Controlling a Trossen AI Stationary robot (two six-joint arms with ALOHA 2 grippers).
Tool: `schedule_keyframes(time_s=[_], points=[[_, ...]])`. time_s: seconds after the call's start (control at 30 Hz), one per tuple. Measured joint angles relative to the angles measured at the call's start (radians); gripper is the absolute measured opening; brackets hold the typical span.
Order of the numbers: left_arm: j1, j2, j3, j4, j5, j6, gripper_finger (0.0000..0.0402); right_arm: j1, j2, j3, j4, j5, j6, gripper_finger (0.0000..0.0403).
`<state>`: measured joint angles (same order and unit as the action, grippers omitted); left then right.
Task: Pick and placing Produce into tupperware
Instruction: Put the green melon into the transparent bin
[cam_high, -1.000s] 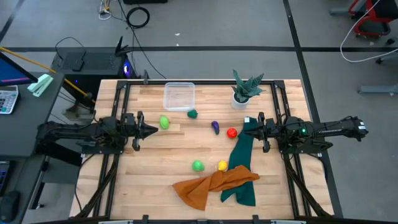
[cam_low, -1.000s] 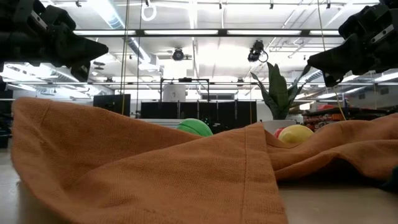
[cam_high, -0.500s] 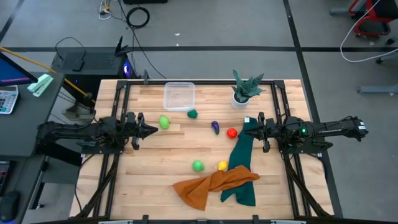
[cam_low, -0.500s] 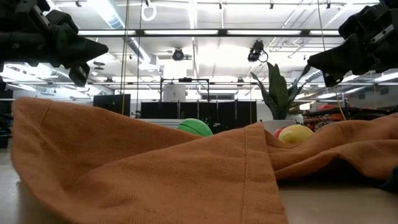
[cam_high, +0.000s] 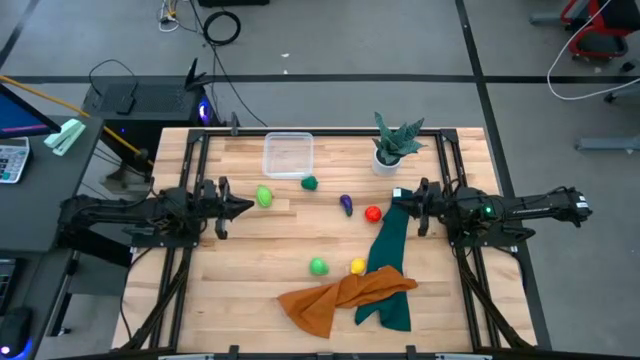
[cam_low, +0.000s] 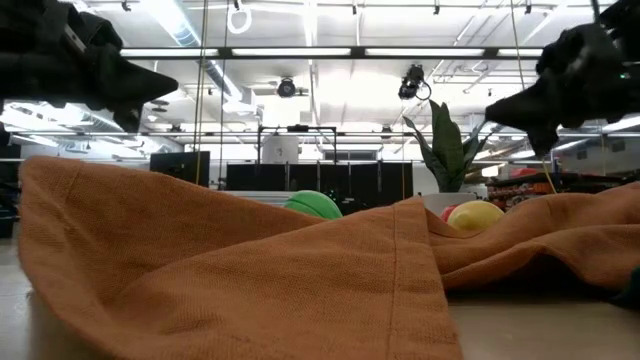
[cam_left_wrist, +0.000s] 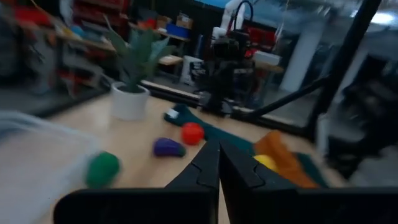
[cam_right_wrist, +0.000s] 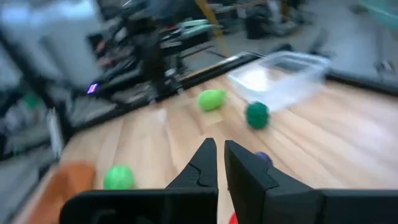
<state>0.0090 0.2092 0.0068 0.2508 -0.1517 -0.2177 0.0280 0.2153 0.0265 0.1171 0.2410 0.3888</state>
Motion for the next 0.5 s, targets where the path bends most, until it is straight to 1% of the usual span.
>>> schedule_keyframes(time_s=[0.13,0.2,0.27,0.37,0.5], points=[[0.0,0.0,0.0,0.003,-0.085,0.11,0.0009,0.0,0.0,0.0,-0.007,0.097,0.193,0.0001],[0.0,0.0,0.0,0.0,-0.131,0.151,0.0013,0.0,0.0,0.0,-0.006,0.13,0.241,0.0001],[0.0,0.0,0.0,-0.004,-0.197,0.169,0.0016,0.0,0.0,0.0,-0.006,0.142,0.247,0.0001],[0.0,0.0,0.0,-0.003,-0.276,0.145,0.0019,0.0,0.0,0.0,-0.006,0.142,0.266,0.0001],[0.0,0.0,0.0,-0.006,-0.322,0.008,0.0015,0.0,0.0,0.0,-0.006,0.163,0.383,0.0001]])
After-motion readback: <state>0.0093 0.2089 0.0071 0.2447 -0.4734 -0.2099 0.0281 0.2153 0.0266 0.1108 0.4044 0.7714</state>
